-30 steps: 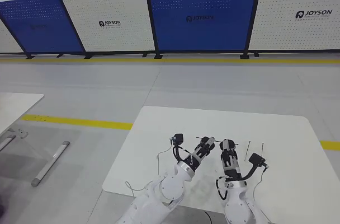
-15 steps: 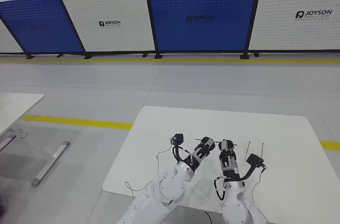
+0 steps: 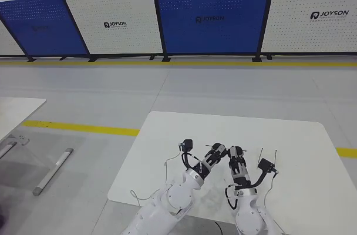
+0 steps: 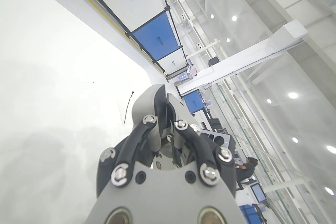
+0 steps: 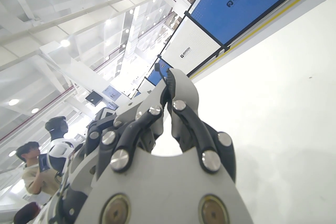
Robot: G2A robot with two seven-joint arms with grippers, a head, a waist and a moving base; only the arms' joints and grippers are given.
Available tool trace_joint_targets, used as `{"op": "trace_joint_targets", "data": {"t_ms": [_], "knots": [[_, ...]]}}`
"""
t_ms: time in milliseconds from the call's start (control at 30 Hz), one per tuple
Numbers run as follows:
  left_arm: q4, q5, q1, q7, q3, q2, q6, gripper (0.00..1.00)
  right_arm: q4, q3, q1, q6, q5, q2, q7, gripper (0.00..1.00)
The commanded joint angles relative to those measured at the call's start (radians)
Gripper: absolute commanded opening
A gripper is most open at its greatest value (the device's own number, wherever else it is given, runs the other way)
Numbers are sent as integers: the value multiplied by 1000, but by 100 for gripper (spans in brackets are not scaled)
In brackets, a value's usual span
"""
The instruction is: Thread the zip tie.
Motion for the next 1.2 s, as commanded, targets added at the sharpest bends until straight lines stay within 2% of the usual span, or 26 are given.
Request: {"op": "trace_joint_targets", "data": {"t_ms": [0, 300, 333, 400, 433, 567, 667, 767, 867, 967, 1000, 1067, 1100, 1167], "knots": [[1, 3, -1, 2, 1, 0, 6, 0, -4, 6, -1, -9, 15, 1, 9, 0], [6, 21, -7, 21, 7, -2, 24, 2, -11, 15, -6, 0, 8, 2, -1, 0], [6, 21, -8, 21, 8, -3, 25, 23, -11, 14, -7, 2, 5, 2, -2, 0], [7, 23, -9, 20, 10, -3, 28, 27, -11, 14, -7, 6, 0, 2, -5, 0], [7, 23, -9, 20, 10, -3, 28, 36, -11, 14, -7, 7, -1, 2, -6, 0], [8, 26, -10, 21, 12, -4, 31, 36, -12, 14, -8, 12, -10, 1, -13, 0], [7, 27, -11, 23, 14, -4, 31, 42, -13, 14, -9, 15, -14, 1, -16, 0], [5, 28, -10, 26, 14, -4, 32, 39, -16, 19, -10, 18, -10, 1, -22, 0], [2, 30, -9, 30, 12, -4, 35, 31, -18, 25, -11, 22, -6, 1, -24, 0], [5, 43, -12, 24, 18, -4, 46, 20, -22, 23, -12, 23, -13, 2, -22, 0], [6, 46, -13, 24, 20, -5, 48, 8, -23, 22, -13, 24, -18, 2, -22, 0], [5, 49, -14, 26, 25, -6, 49, 1, -23, 20, -13, 28, -25, 1, -26, 0], [4, 49, -15, 26, 25, -6, 49, 0, -23, 19, -13, 29, -27, 1, -27, 0], [3, 50, -14, 27, 25, -6, 49, 5, -21, 18, -13, 33, -33, 1, -32, 0]]}}
